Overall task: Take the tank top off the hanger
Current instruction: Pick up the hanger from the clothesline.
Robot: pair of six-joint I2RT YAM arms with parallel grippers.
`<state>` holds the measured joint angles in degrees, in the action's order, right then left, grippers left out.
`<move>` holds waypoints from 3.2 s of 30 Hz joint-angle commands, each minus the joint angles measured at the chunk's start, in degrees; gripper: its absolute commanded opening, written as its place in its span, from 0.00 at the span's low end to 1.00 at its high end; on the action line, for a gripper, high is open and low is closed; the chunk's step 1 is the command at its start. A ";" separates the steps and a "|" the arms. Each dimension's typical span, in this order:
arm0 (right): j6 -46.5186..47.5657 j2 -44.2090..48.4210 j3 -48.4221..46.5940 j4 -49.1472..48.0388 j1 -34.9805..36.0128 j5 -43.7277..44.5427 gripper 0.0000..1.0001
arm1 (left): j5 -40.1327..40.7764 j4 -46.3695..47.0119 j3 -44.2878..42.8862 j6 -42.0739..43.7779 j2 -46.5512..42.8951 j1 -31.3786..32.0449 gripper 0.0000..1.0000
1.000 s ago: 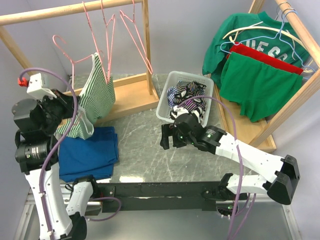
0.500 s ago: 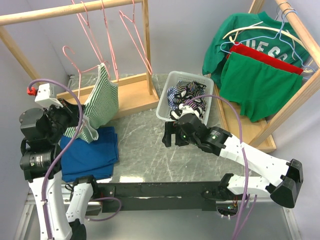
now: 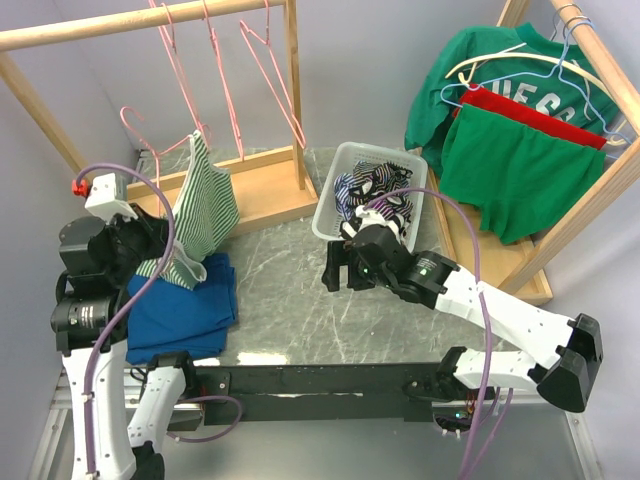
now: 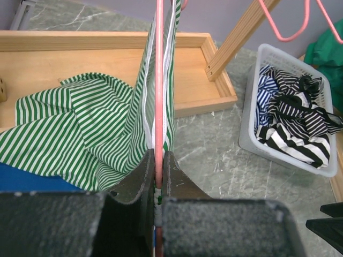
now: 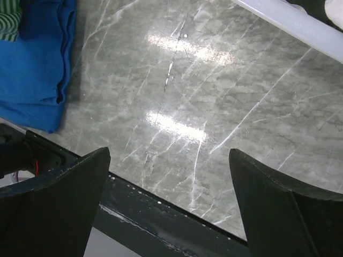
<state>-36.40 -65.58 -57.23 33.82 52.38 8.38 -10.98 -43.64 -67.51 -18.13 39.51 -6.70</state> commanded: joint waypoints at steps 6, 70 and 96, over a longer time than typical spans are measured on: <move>-0.34 -1.30 -3.06 -2.09 0.27 0.41 1.00 | 1.41 1.27 3.34 0.11 -2.41 0.72 0.01; -1.39 2.03 0.28 -2.53 -0.61 2.60 1.00 | 38.32 -3.83 8.53 -23.62 8.83 63.55 0.01; -10.53 8.20 8.37 -22.56 -14.50 -10.83 0.91 | 37.62 -7.69 -1.40 -24.76 12.88 79.21 0.01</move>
<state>-46.04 -55.00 -45.45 19.53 37.98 1.80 30.30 -53.10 -67.83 -41.69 53.39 71.42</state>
